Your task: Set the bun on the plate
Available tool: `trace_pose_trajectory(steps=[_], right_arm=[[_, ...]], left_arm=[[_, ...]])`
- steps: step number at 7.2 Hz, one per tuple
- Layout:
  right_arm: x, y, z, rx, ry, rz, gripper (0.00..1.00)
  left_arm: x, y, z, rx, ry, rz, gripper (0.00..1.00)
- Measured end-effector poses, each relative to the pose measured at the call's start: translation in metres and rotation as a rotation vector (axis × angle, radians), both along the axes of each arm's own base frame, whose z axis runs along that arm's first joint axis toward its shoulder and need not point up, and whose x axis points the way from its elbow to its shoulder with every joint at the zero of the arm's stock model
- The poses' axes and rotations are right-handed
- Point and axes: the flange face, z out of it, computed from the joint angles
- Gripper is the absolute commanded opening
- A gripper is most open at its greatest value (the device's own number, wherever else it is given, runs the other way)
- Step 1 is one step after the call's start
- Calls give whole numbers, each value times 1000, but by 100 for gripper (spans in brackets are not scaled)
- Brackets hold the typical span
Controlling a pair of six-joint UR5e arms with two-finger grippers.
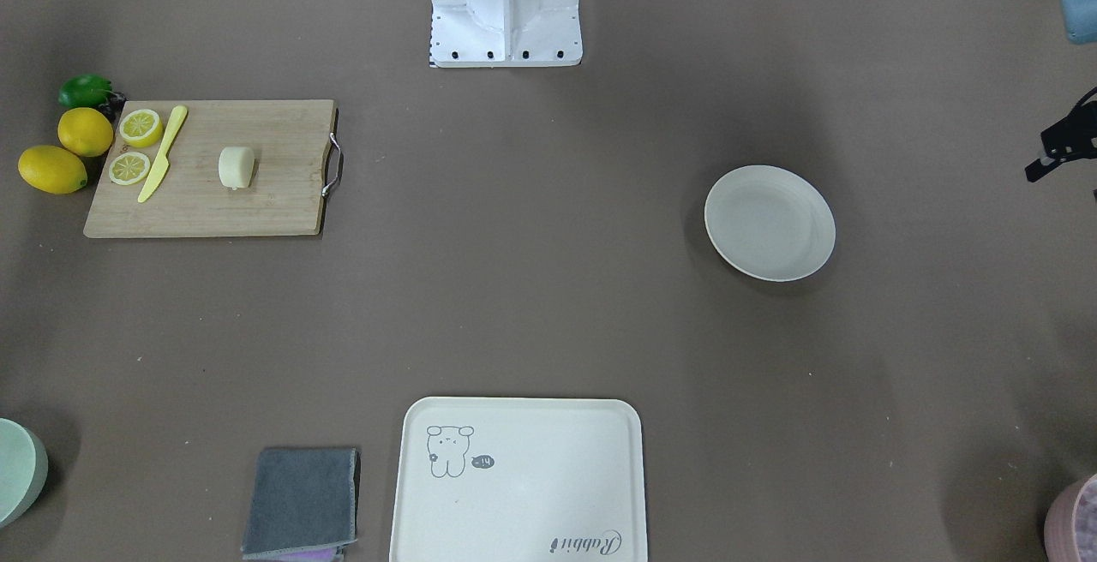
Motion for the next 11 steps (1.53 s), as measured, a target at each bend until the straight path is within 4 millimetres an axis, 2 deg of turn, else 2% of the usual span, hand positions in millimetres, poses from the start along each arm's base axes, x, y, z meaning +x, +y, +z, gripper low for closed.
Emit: trace_pose_trajectory(steps=[2, 4, 5, 7, 8, 11], right_arm=[[-38, -4, -8, -24, 11, 16, 100], [-73, -3, -15, -29, -1, 26, 100], [-82, -2, -16, -29, -6, 22, 100], [-87, -2, -17, -28, -9, 18, 100], [-87, -1, -17, -28, -10, 17, 100], [-87, -1, -18, -27, -12, 16, 100]], left_arm=[[60, 5, -3, -29, -10, -18, 98], [95, 9, 19, -39, 7, 4, 98], [115, 12, 28, -60, 36, -6, 98], [166, 25, 28, -109, 88, -39, 96], [187, 32, 29, -123, 98, -58, 92], [220, 49, 32, -145, 134, -81, 56]])
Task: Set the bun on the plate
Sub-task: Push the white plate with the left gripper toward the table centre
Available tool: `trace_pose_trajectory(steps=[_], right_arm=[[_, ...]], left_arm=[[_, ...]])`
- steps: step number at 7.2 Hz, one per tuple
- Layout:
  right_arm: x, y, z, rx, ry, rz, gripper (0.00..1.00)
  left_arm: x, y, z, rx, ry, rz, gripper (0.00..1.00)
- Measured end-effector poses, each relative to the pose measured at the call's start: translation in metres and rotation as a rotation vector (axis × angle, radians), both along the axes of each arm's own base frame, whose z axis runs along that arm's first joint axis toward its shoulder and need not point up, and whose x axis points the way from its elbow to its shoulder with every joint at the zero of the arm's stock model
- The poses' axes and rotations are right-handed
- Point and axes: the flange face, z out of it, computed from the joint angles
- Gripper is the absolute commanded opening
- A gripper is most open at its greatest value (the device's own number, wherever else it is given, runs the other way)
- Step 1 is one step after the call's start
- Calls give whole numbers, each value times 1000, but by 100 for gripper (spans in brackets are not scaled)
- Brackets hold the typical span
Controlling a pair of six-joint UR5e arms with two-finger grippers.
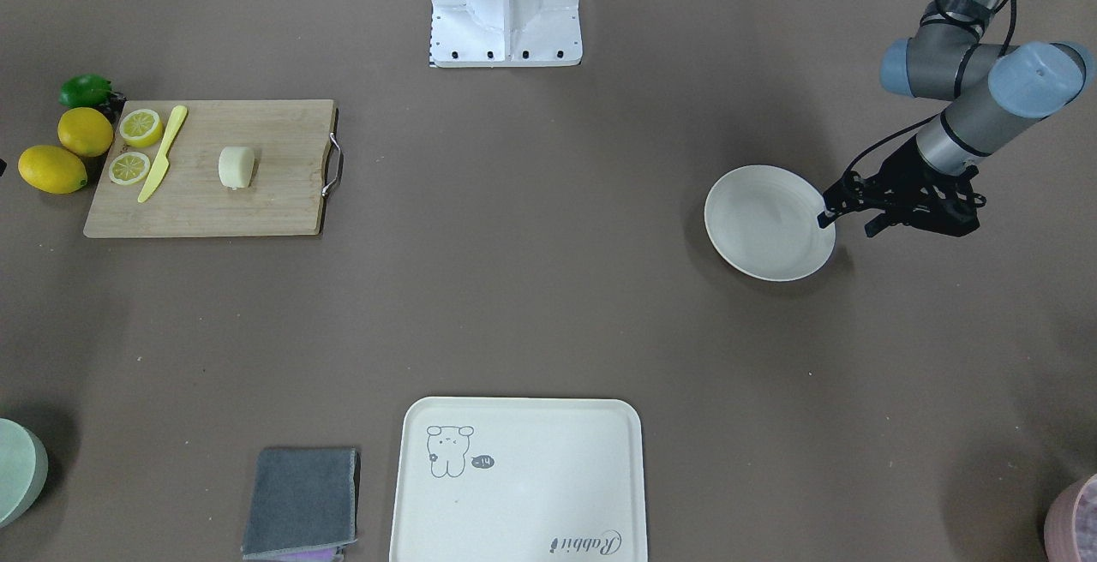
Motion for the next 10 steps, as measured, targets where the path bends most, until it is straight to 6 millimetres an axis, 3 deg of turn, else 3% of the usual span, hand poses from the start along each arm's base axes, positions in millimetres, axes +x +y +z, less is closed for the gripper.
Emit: trace_pose_trajectory(steps=[1, 2, 3, 4, 6, 7, 9, 10], right_arm=[[0, 0, -1, 1, 0, 0, 100], [0, -1, -1, 2, -1, 0, 100], [0, -1, -1, 3, -1, 0, 100], [0, -1, -1, 3, 0, 0, 100], [0, -2, -1, 4, 0, 0, 100], [-1, -2, -2, 4, -1, 0, 100], [-1, -1, -2, 4, -2, 0, 100], [-1, -1, -2, 4, -2, 0, 100]], left_arm=[[6, 4, 3, -1, 3, 5, 51], [10, 6, 5, 1, 6, 9, 37], [12, 7, 5, 5, 10, 12, 9], [12, 8, 3, 5, 17, 12, 0], [15, 5, -15, -16, 48, -9, 0], [22, -2, -34, -34, 78, -30, 0], [48, -18, -86, -90, 156, -73, 0], [71, -20, -118, -109, 194, -82, 0]])
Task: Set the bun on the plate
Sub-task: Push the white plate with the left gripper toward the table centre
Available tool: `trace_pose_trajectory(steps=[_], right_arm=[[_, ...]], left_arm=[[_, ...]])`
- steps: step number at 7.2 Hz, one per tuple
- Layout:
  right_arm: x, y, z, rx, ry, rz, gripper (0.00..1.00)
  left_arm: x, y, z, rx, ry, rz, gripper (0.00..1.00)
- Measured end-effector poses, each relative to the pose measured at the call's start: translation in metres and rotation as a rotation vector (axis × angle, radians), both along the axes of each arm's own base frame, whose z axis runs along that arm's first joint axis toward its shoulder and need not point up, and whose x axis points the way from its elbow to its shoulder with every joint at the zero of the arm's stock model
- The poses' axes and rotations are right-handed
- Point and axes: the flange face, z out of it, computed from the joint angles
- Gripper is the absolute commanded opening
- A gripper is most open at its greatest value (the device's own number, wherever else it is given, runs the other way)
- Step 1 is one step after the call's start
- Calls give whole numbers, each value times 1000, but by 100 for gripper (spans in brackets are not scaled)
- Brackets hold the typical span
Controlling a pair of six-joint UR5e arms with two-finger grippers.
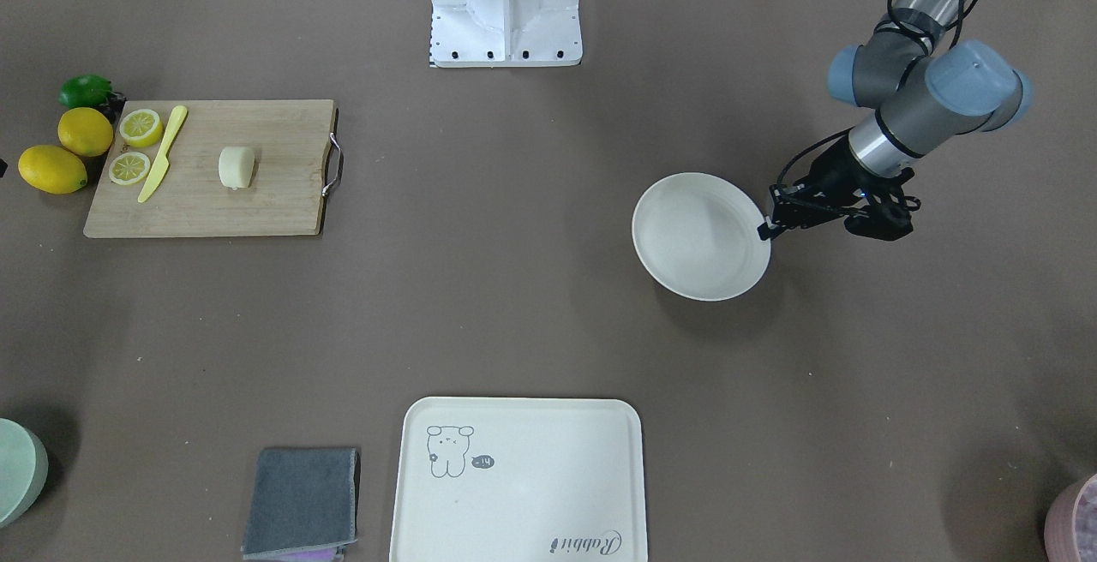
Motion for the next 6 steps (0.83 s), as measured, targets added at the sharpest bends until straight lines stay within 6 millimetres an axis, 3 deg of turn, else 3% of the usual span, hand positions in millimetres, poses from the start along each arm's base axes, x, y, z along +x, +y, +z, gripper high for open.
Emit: trace_pose_trajectory(steps=[2, 4, 6], right_arm=[[0, 0, 0, 0, 0, 0, 100], [0, 0, 0, 0, -1, 0, 100], [0, 0, -1, 0, -2, 0, 100]], left_arm=[[69, 9, -62, -1, 27, -19, 0], [123, 19, -121, -5, -6, -17, 0], [159, 42, -146, 8, -32, -11, 3]])
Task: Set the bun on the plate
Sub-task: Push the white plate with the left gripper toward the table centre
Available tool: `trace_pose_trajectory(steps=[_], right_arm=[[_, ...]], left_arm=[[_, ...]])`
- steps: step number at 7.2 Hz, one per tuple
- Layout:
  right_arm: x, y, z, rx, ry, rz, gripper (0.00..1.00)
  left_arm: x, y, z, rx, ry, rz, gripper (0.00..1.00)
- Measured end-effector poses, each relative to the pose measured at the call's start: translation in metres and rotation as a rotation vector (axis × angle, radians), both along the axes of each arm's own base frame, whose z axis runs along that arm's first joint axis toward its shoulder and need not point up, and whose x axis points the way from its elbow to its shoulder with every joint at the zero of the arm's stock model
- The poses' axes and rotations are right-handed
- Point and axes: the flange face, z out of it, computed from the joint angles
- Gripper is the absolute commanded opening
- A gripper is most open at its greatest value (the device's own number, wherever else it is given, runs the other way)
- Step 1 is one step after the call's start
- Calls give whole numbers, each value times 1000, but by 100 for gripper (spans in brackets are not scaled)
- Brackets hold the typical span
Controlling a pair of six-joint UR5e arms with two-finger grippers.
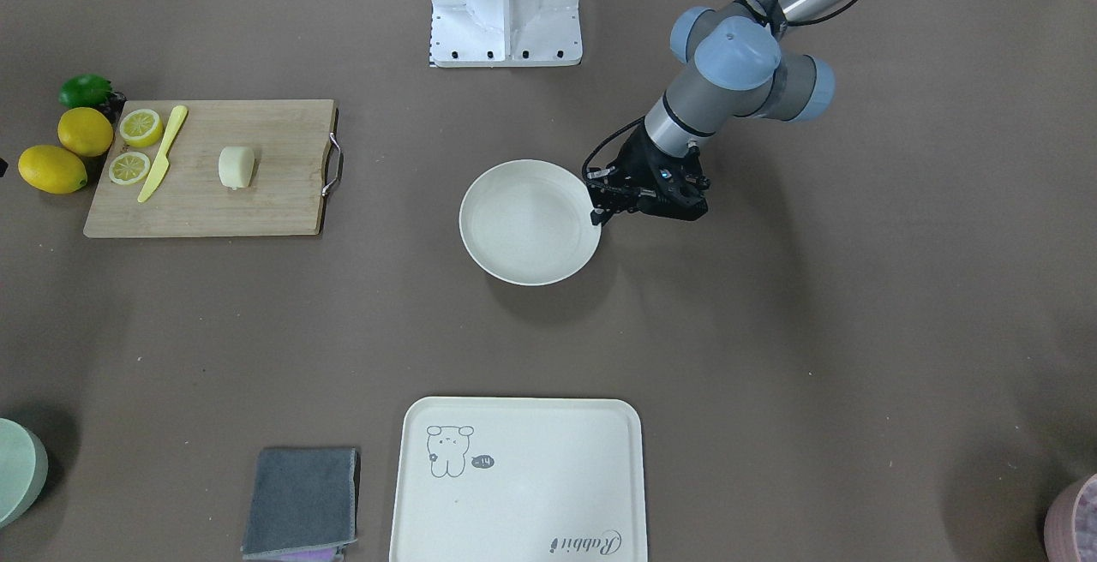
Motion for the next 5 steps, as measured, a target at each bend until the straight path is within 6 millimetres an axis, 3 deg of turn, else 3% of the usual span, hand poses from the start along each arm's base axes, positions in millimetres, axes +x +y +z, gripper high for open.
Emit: trace_pose_trajectory(steps=[2, 4, 5], right_arm=[[-1, 0, -1, -1, -2, -1, 100], [-11, 2, -8, -19, -13, 3, 100], [-23, 6, -19, -35, -26, 8, 100]], left_arm=[[11, 10, -3, 8, -8, 11, 98], [11, 14, -5, 13, -4, 16, 98], [0, 10, -8, 13, -1, 5, 98]])
